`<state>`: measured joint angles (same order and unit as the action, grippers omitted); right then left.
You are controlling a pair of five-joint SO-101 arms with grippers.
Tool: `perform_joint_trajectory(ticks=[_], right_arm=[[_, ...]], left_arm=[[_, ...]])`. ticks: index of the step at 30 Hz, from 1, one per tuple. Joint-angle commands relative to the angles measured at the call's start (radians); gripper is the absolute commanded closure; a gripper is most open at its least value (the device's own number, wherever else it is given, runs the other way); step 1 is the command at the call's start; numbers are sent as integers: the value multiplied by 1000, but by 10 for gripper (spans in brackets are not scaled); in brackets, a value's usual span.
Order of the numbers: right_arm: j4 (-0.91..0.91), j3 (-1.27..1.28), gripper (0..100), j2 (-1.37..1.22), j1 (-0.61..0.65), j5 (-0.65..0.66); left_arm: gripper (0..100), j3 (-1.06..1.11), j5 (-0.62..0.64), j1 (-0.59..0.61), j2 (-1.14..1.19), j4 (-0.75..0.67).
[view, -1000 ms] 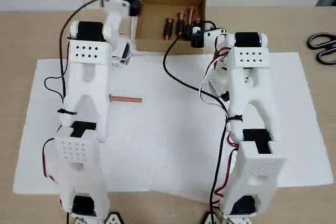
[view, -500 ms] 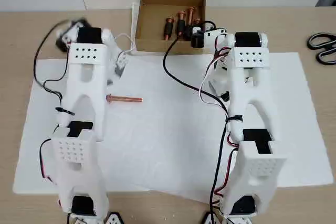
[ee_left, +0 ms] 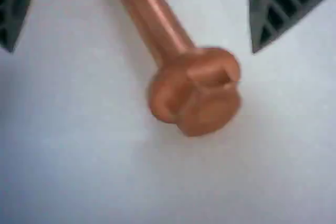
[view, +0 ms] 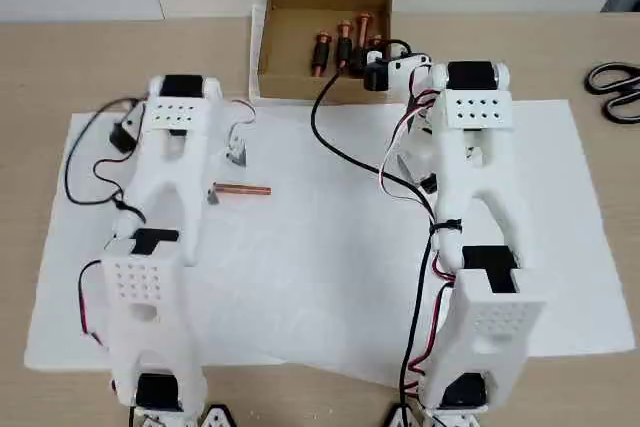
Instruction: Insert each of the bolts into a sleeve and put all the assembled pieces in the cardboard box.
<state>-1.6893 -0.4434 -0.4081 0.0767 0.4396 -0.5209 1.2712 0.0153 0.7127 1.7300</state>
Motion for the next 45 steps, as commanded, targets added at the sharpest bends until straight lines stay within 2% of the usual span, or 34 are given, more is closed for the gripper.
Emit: perform_joint_trajectory(ticks=[1, 8, 10, 15, 18, 25, 27, 29, 36, 38, 41, 45], right_arm=[[-16, -55, 995, 12, -2, -9], [-16, -55, 995, 12, -2, -9], [-16, -55, 995, 12, -2, -9], [-16, -55, 995, 10, -2, -9], [-16, -55, 995, 10, -2, -9], [-16, -55, 995, 10, -2, -9], [-16, -55, 995, 8, -4, -9], [-16, -55, 995, 8, -5, -9], [-15, -55, 994, 7, -8, -9], [-15, -55, 994, 5, -8, -9], [-12, -55, 994, 4, -7, -9], [-10, -55, 994, 4, -4, -9]], left_arm=[[712, -4, 48, 5, 20, 9], [729, -8, 68, 2, 81, 11], [783, -10, 68, 0, 81, 12], [994, -54, 61, -2, 81, 17], [988, -70, 52, -12, 81, 23], [994, -73, -68, -68, 81, 23], [994, -88, -150, -71, 81, 23], [994, -117, -290, -69, 77, 25], [994, -137, -988, -68, -77, 23], [994, -133, -1143, -66, -104, 23], [994, -131, -1286, -66, -98, 21], [994, -131, -1301, -72, -43, 21]])
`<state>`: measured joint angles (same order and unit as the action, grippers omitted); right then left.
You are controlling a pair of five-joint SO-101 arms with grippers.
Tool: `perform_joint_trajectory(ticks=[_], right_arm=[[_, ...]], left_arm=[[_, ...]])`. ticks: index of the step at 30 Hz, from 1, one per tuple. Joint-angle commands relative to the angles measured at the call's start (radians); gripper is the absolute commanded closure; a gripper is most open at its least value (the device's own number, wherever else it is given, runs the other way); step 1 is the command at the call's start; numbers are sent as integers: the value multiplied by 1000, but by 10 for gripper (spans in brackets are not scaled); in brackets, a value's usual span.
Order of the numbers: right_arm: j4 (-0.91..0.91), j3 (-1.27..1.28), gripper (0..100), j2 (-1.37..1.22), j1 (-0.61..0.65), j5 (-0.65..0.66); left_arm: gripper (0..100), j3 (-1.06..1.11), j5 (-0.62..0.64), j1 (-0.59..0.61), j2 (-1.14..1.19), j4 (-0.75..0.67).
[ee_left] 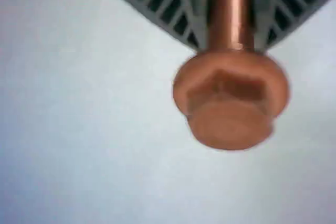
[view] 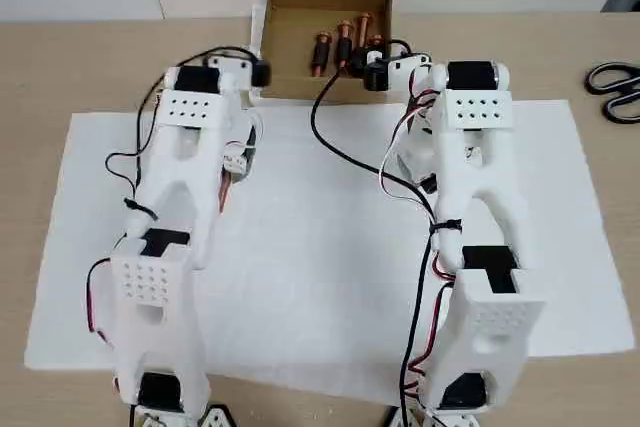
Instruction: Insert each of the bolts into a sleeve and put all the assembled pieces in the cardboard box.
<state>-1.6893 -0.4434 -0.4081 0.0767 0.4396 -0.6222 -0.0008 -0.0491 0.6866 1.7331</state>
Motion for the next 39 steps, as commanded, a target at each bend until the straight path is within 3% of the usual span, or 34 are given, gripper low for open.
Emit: perform_joint_trajectory(ticks=[1, 11, 18, 39], right_arm=[[-10, -55, 994, 4, -4, -9], [-12, -55, 994, 4, -5, -9], [-12, -52, 994, 4, -5, -9], [-12, -52, 994, 2, -4, -9]], left_arm=[[994, -30, -29, -8, 2, 18], [985, -68, -34, -2, 68, 11], [840, -88, -31, 0, 75, 2], [851, -88, -31, 0, 164, -64]])
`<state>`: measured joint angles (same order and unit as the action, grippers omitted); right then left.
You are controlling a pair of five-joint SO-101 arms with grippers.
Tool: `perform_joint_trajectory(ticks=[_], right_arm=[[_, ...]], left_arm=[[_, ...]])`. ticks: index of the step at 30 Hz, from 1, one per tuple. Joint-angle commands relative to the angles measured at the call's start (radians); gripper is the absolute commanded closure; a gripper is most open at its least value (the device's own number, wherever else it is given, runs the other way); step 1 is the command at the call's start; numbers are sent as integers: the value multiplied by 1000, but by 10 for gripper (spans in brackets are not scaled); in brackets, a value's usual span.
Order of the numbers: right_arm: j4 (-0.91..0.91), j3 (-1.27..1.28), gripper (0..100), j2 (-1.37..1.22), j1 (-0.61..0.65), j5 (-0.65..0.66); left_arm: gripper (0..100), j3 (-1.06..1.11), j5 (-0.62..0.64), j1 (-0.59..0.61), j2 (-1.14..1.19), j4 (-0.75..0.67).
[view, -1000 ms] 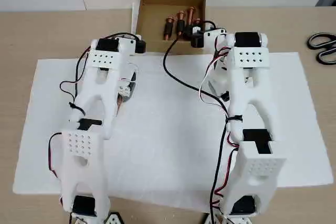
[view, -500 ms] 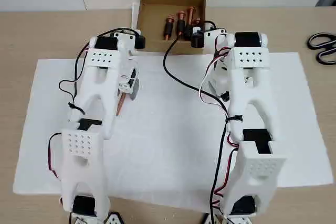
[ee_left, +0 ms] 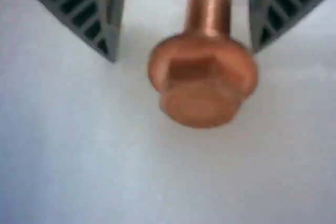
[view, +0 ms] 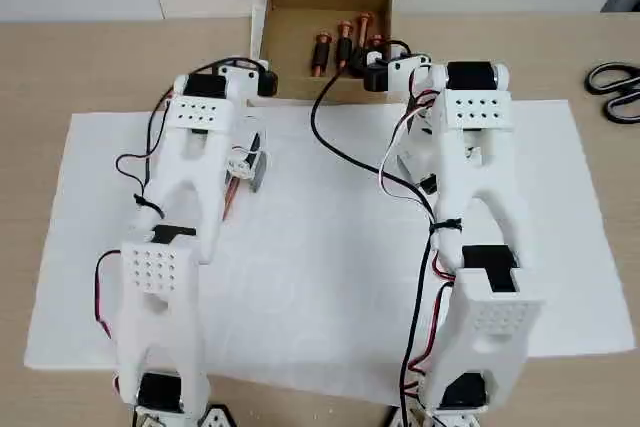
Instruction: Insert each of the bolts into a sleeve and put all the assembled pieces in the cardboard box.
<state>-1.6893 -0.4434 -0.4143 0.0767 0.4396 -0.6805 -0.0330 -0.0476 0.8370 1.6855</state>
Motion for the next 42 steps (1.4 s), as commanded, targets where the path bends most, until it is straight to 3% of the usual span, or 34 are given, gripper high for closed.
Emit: perform_joint_trajectory(ticks=[1, 6, 11, 21, 31, 37, 42], right_arm=[[-12, -52, 994, 8, -4, -9], [-13, -52, 994, 8, -5, -9], [-13, -52, 994, 8, -5, -9], [-15, -52, 994, 16, -7, -9], [-30, -52, 994, 174, -5, -61], [-42, -23, 995, 438, -2, -143], [-36, 180, 993, 740, 53, -170]], left_arm=[[865, -31, 3, -2, 23, -17], [947, -81, 32, -2, 26, -9], [957, -170, 43, -9, 26, 61], [986, -214, 44, -12, 9, 68], [986, -151, 41, -9, -374, 68], [986, 58, 44, -11, -635, 68], [995, 269, 44, -14, -895, 66]])
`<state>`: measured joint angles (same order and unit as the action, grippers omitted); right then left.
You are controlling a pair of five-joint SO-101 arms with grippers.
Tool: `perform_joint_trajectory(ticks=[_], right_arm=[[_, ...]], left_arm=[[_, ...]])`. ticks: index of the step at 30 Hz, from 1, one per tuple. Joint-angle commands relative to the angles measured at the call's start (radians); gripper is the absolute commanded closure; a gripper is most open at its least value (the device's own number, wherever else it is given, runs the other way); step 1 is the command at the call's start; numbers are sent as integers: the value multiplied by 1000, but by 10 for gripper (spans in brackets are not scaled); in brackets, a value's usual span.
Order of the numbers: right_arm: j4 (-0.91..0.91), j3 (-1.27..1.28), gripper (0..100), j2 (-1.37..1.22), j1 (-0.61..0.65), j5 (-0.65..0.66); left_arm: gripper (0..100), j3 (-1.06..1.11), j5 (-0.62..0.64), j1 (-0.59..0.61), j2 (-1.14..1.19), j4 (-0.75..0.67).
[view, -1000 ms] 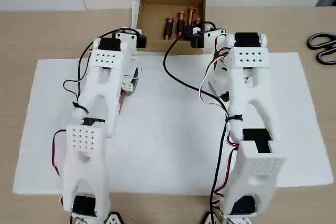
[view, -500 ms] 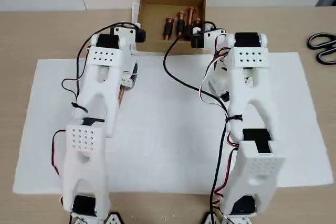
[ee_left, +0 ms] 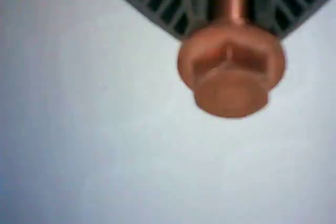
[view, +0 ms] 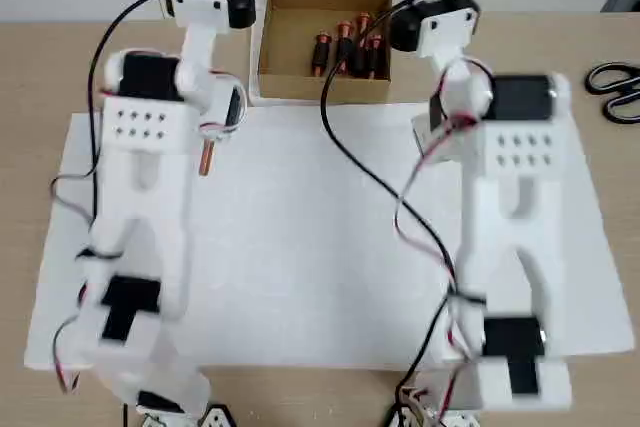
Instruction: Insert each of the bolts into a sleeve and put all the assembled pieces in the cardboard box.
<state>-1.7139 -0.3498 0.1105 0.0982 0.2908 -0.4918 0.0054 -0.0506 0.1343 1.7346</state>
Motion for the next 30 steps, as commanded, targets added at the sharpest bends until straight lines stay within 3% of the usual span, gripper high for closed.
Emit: perform_joint_trajectory(ticks=[1, 6, 12, 16, 24, 30], right_arm=[[-7, 133, 992, 292, 51, -28], [202, 434, 994, 656, 136, -32], [797, 1037, 995, 845, 153, -26], [1076, 1332, 995, 912, 153, -21], [1268, 1577, 994, 1082, 162, -35], [1531, 1861, 994, 1293, 163, -190]], left_arm=[[995, 114, 6, -23, -242, 17], [995, 266, 71, -117, -482, -55], [995, 487, 255, -219, -677, -288], [995, 647, 322, -224, -766, -430], [995, 914, 330, -222, -904, -683], [995, 1070, 331, -227, -977, -890]])
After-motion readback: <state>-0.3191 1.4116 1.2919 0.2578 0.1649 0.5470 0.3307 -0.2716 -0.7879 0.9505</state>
